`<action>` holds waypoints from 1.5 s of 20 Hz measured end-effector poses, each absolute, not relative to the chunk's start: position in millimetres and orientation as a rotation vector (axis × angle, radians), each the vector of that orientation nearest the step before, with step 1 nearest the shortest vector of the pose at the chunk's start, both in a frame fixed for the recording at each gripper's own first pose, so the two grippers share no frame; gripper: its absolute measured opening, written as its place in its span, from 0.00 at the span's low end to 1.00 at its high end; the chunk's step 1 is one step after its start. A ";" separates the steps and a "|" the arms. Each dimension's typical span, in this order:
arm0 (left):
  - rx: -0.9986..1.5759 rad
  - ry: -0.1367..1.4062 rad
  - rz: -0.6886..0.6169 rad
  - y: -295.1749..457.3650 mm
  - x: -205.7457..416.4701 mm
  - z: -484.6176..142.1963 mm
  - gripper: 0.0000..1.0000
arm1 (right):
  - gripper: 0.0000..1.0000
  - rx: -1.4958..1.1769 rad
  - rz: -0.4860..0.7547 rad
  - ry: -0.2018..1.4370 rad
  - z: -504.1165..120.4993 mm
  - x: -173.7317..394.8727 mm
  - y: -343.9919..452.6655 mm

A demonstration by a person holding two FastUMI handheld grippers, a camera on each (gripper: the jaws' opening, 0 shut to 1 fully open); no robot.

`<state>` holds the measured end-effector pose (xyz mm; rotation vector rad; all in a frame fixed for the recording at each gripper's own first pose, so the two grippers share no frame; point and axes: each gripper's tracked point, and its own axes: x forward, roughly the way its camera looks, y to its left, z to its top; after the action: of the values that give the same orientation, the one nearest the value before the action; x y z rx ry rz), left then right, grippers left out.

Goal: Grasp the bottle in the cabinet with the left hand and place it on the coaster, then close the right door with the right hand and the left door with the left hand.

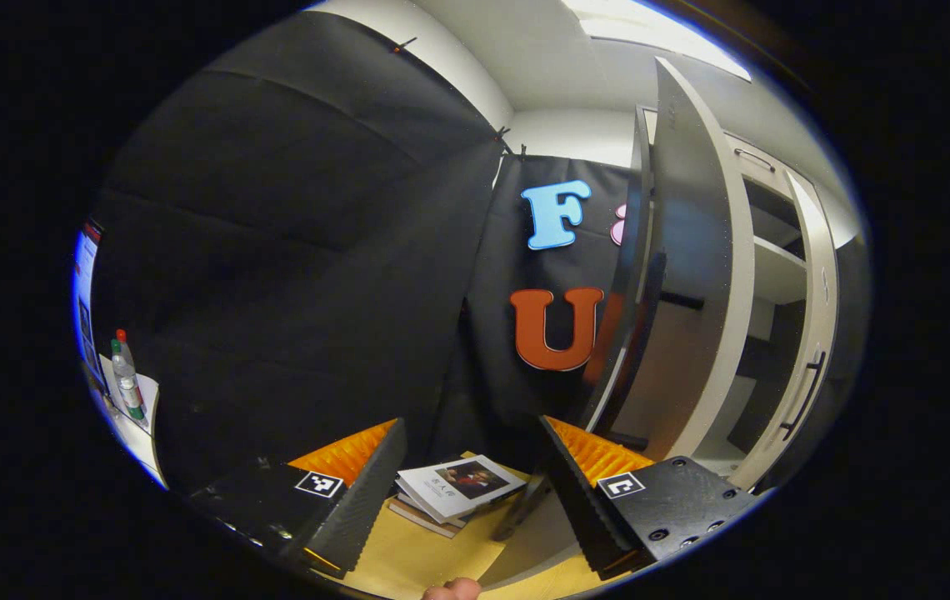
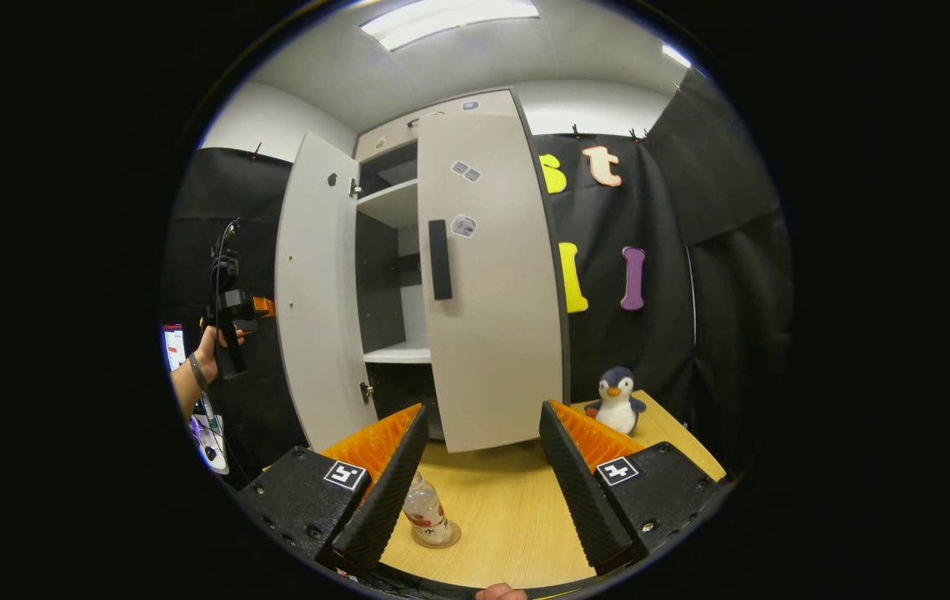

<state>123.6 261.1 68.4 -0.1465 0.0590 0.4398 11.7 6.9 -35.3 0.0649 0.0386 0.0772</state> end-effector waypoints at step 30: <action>0.026 -0.038 0.070 56.0 122.8 55.8 0.95 | 0.82 0.118 -0.075 0.014 -27.1 15.5 -45.4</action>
<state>122.8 56.0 55.8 0.0257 -0.0379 0.0699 15.5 -45.4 -27.1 0.1181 0.0135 -0.0751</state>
